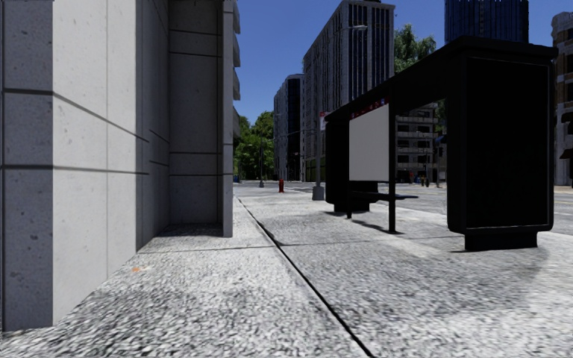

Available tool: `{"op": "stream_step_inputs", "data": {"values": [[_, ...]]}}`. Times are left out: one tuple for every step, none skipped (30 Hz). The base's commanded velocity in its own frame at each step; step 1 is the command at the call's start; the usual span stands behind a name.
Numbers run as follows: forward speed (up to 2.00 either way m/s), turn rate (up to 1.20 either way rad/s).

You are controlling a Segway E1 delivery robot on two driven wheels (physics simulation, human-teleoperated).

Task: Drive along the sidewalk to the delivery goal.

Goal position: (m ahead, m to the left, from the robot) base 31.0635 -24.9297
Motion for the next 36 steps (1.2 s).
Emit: {"op": "stream_step_inputs", "data": {"values": [[2.0, -0.05], [2.0, 0.0], [2.0, 0.0], [2.0, 0.0], [2.0, 0.0], [2.0, 0.0], [2.0, 0.0], [2.0, 0.0], [2.0, 0.0], [2.0, 0.0], [2.0, 0.0], [2.0, 0.0], [2.0, 0.0], [2.0, 0.0], [2.0, 0.0], [2.0, 0.0], [2.0, 0.0], [2.0, 0.0], [2.0, 0.0], [2.0, 0.0], [2.0, 0.0], [2.0, 0.0], [2.0, 0.0], [2.0, 0.0], [2.0, 0.0], [2.0, 0.0], [2.0, 0.0], [2.0, 0.0], [2.0, 0.0], [2.0, 0.0], [2.0, 0.0], [2.0, 0.0], [2.0, 0.02], [2.0, 0.1], [2.0, 0.13], [2.0, 0.13]]}}
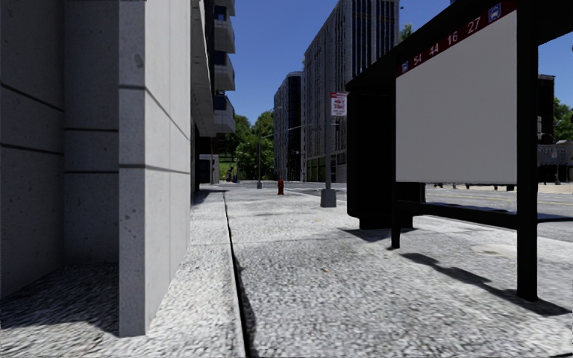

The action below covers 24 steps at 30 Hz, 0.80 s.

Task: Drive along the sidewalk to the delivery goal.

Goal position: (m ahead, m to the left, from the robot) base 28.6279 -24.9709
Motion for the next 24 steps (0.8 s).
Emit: {"op": "stream_step_inputs", "data": {"values": [[2.0, 0.13], [2.0, 0.13], [2.0, 0.13], [2.0, 0.13], [2.0, 0.13], [2.0, 0.13], [2.0, 0.13], [2.0, 0.13], [2.0, 0.13], [2.0, 0.13], [2.0, 0.13], [2.0, 0.13], [2.0, 0.13], [2.0, 0.13], [2.0, 0.13], [2.0, 0.13], [2.0, 0.13], [2.0, 0.13], [2.0, 0.13], [2.0, 0.13], [2.0, 0.13], [2.0, 0.13], [2.0, 0.13], [2.0, 0.13]]}}
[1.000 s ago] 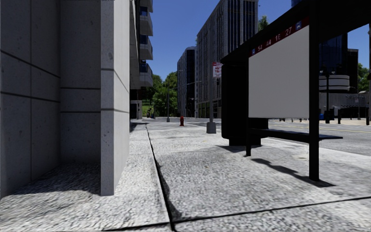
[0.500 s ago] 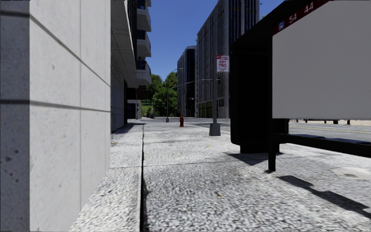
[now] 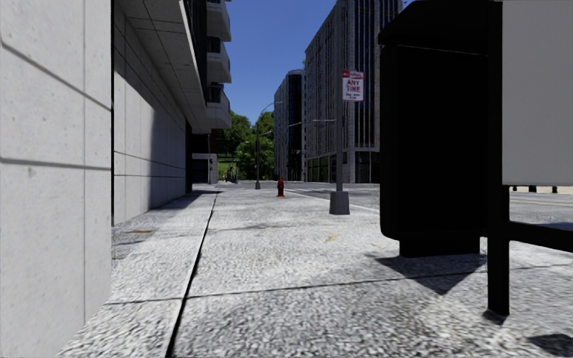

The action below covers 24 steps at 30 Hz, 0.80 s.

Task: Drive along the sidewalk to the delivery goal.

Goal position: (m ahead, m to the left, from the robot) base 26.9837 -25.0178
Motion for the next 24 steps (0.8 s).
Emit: {"op": "stream_step_inputs", "data": {"values": [[2.0, 0.13], [2.0, 0.13], [2.0, 0.13], [2.0, 0.13], [2.0, 0.13], [2.0, 0.13], [2.0, 0.13], [2.0, 0.13], [2.0, 0.13], [2.0, 0.13], [2.0, 0.13], [2.0, 0.13], [2.0, 0.13], [2.0, 0.13], [2.0, 0.13], [2.0, 0.13], [2.0, 0.13], [2.0, 0.13], [2.0, 0.13], [2.0, 0.13], [2.0, 0.13], [2.0, 0.13], [2.0, 0.13], [2.0, 0.13]]}}
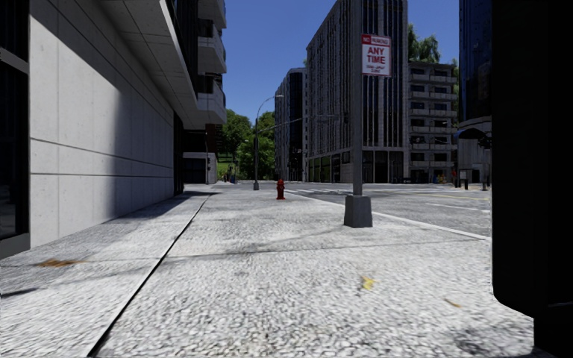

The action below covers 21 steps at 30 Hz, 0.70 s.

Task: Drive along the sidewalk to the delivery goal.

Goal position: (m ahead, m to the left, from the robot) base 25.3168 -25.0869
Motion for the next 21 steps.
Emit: {"op": "stream_step_inputs", "data": {"values": [[2.0, 0.13], [2.0, 0.13], [2.0, 0.13], [2.0, 0.13], [2.0, 0.13], [2.0, 0.13], [2.0, 0.13], [2.0, 0.13], [2.0, 0.14], [2.0, 0.17], [2.0, 0.2], [2.0, 0.21], [2.0, 0.22], [2.0, 0.24], [2.0, 0.25], [2.0, 0.26], [2.0, 0.27], [2.0, 0.28], [2.0, 0.29], [2.0, 0.31], [2.0, 0.33]]}}
